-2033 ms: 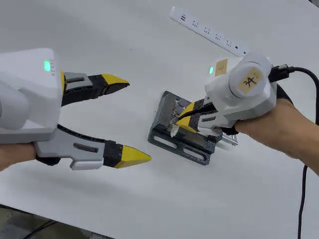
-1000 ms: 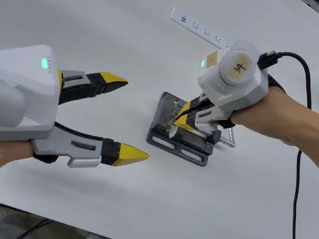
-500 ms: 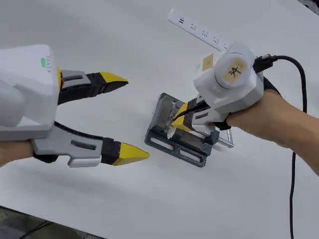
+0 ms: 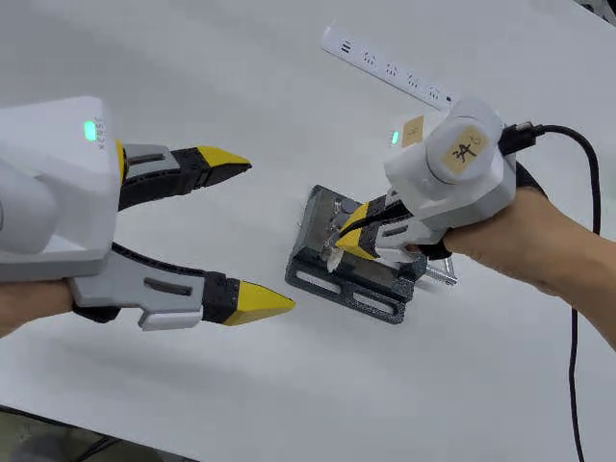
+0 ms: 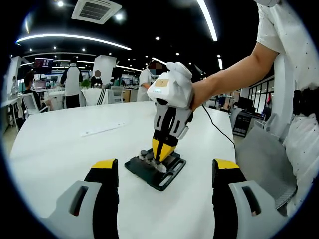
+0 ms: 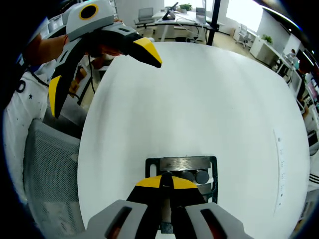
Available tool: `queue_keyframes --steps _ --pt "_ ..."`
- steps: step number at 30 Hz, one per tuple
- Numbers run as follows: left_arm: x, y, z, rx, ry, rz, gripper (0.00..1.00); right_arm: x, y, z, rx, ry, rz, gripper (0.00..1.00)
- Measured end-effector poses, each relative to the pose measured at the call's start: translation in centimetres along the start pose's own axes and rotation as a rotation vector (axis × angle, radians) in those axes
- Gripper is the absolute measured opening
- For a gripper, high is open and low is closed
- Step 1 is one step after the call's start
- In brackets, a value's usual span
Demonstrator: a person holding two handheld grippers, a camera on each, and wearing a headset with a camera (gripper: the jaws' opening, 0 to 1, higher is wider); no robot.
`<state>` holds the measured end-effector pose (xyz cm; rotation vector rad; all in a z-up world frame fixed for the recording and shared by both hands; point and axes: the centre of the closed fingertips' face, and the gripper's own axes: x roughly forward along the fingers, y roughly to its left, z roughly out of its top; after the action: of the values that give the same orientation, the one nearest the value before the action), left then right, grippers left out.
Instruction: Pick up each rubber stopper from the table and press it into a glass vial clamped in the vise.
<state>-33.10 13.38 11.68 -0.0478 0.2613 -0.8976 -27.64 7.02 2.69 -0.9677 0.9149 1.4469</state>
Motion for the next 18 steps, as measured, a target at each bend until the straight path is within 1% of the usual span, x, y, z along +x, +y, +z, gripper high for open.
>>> queue_keyframes --steps 2,4,6,9,14,16,18 --pt "0.00 -0.09 0.11 0.001 -0.001 -0.001 0.76 0.02 0.03 0.01 -0.016 -0.001 -0.003 0.01" --pt "0.01 -0.18 0.14 0.001 -0.001 -0.001 0.76 0.08 -0.13 0.00 0.002 0.008 -0.001 0.01" --pt "0.02 -0.22 0.20 0.000 -0.004 0.000 0.76 0.12 -0.13 0.13 -0.025 0.024 0.006 0.01" --pt "0.08 -0.28 0.32 0.000 -0.009 -0.001 0.76 0.15 -0.09 0.06 -0.027 0.041 0.010 0.01" --pt "0.11 -0.28 0.52 0.000 -0.019 0.004 0.76 0.21 0.07 0.05 -0.043 0.057 0.013 0.00" --pt "0.10 -0.32 0.51 0.002 -0.018 0.005 0.76 0.17 0.15 0.00 -0.034 0.062 0.017 0.00" --pt "0.10 -0.38 0.51 -0.001 -0.019 0.004 0.76 0.18 0.16 0.10 -0.040 0.063 0.021 0.00"
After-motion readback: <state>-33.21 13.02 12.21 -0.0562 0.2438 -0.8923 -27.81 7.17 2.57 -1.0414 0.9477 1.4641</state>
